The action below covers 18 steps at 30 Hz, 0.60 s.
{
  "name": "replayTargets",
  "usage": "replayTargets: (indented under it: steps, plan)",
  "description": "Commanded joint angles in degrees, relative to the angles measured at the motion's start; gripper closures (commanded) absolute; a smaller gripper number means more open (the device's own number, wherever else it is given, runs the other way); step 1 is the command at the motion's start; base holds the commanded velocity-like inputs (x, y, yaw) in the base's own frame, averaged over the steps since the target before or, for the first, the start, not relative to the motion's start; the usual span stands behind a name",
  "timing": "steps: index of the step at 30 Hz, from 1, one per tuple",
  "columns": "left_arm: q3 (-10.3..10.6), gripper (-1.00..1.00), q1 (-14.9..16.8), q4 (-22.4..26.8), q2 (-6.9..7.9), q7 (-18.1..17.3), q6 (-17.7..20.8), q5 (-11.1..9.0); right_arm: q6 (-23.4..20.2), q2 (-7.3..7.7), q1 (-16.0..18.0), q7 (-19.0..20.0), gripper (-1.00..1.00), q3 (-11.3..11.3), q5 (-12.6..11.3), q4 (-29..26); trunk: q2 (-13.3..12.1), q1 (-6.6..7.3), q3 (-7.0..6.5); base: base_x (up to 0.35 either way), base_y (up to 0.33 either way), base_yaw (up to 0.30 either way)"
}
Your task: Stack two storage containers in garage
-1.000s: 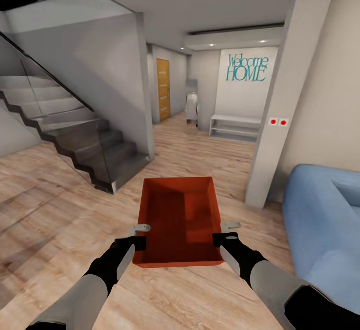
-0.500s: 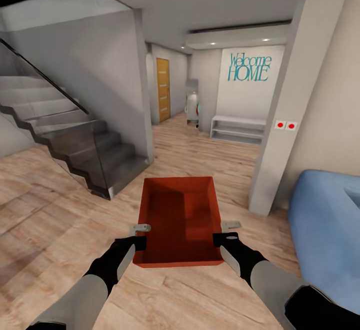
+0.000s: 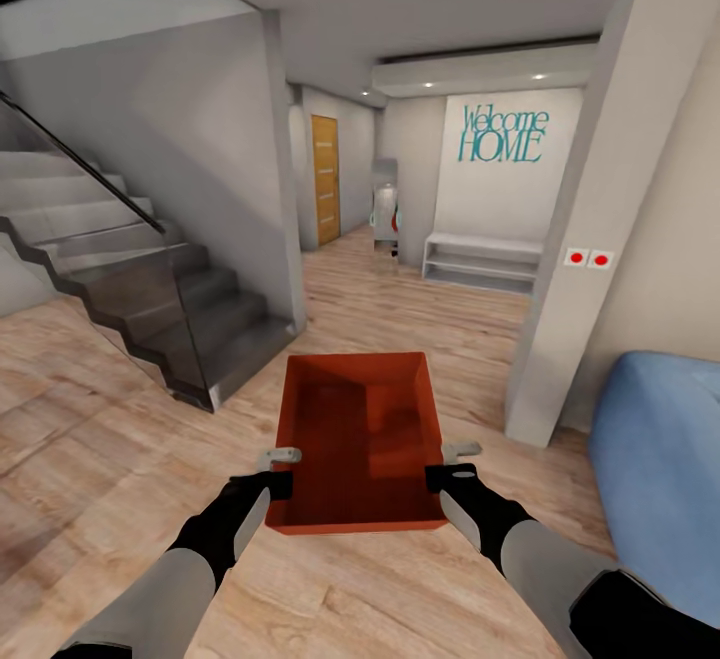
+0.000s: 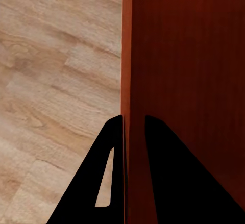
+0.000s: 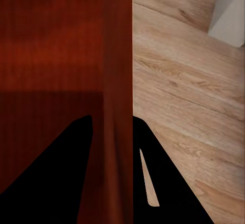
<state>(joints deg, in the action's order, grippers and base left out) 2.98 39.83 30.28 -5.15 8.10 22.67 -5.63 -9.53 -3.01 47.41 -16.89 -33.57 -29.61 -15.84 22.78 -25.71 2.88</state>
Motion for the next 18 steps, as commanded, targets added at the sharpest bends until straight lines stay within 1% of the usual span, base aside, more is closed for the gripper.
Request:
replayTargets:
  steps: [1,18]
  plan:
    - [-0.6,1.0,0.1,0.2,0.07,1.0,0.5,1.4,-0.4,0.01,0.0,-0.6,1.0,-0.5,0.3,0.8,0.1,-0.07,0.12,0.323,0.0,0.0]
    - [-0.7,1.0,0.1,0.2,0.02,0.9,0.4,1.2,-0.4,-0.08,0.0,-0.6,1.0,-0.6,0.3,0.2,0.1,-0.07,0.12,0.323,0.0,0.0]
